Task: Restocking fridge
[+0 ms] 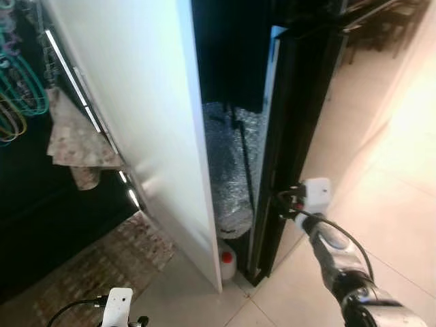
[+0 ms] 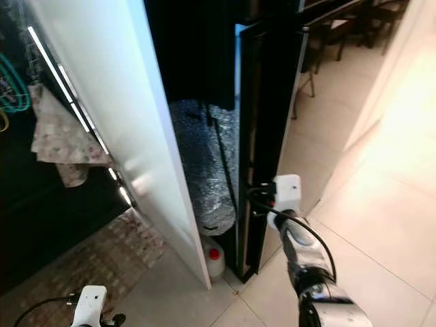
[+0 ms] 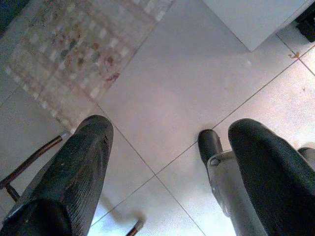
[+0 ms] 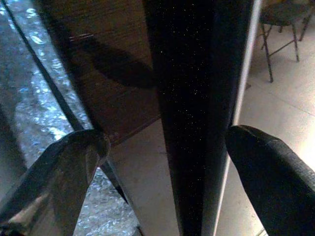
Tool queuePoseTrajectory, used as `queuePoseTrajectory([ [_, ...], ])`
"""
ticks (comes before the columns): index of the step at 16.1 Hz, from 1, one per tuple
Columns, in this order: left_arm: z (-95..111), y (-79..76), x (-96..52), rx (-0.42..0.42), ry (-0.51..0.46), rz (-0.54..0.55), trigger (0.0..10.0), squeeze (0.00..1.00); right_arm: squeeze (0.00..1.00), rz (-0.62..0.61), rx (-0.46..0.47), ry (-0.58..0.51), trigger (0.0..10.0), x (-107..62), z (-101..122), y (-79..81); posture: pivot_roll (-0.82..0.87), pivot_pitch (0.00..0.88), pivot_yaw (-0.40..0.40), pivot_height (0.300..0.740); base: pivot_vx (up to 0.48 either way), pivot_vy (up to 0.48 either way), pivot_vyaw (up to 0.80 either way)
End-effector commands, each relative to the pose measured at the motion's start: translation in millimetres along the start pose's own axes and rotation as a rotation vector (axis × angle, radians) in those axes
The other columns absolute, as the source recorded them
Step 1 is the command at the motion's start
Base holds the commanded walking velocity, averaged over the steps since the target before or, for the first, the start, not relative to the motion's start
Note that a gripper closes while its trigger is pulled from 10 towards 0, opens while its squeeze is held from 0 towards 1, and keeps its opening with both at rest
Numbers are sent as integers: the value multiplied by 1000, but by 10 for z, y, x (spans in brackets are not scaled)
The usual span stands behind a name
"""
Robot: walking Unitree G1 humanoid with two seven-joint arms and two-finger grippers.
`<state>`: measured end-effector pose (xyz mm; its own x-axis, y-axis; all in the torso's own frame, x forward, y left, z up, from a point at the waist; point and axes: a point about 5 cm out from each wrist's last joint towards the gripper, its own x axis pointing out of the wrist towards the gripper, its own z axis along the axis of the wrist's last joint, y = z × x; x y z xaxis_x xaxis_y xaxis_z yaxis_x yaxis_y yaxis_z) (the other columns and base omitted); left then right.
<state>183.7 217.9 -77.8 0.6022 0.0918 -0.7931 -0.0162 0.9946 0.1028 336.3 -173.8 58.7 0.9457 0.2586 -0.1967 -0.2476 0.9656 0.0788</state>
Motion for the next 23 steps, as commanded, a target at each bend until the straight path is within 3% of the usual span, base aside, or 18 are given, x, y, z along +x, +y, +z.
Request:
queuePoseTrajectory([
  [1,19,34,1,23,-2,10,10000,0,0,111,-44,-14,10000,131,112,248,-33,0,91,740,0,0,0],
  [3,25,20,3,24,-5,8,10000,0,0,85,-41,-12,10000,116,78,235,-33,0,91,740,0,0,0],
  [6,26,5,4,27,-7,4,10000,0,0,-51,-57,-57,10000,-56,-90,99,-34,0,85,740,0,0,0],
  [10,-30,-43,-5,13,-2,2,10000,0,0,-211,-29,-71,10000,-612,-586,-25,-37,0,53,740,0,0,0],
  [12,-56,-54,-10,12,2,-1,10000,0,0,-280,-13,9,10000,-768,-807,-55,-44,0,54,740,0,0,0],
  [14,-64,-60,-12,12,3,-4,10000,0,0,-299,13,116,10000,-856,-1036,13,-42,0,55,740,0,0,0],
  [18,-23,0,-8,19,-7,8,10000,0,0,-348,131,335,10000,-933,-1352,161,-53,0,75,740,0,0,0],
  [21,7,-1,-2,21,-13,9,10000,0,0,-369,167,545,10000,-1153,-1635,190,-57,0,78,740,0,0,0],
  [23,13,-21,1,15,-15,7,10000,0,0,-348,144,712,10000,-1396,-1857,257,-44,0,70,740,0,0,0],
])
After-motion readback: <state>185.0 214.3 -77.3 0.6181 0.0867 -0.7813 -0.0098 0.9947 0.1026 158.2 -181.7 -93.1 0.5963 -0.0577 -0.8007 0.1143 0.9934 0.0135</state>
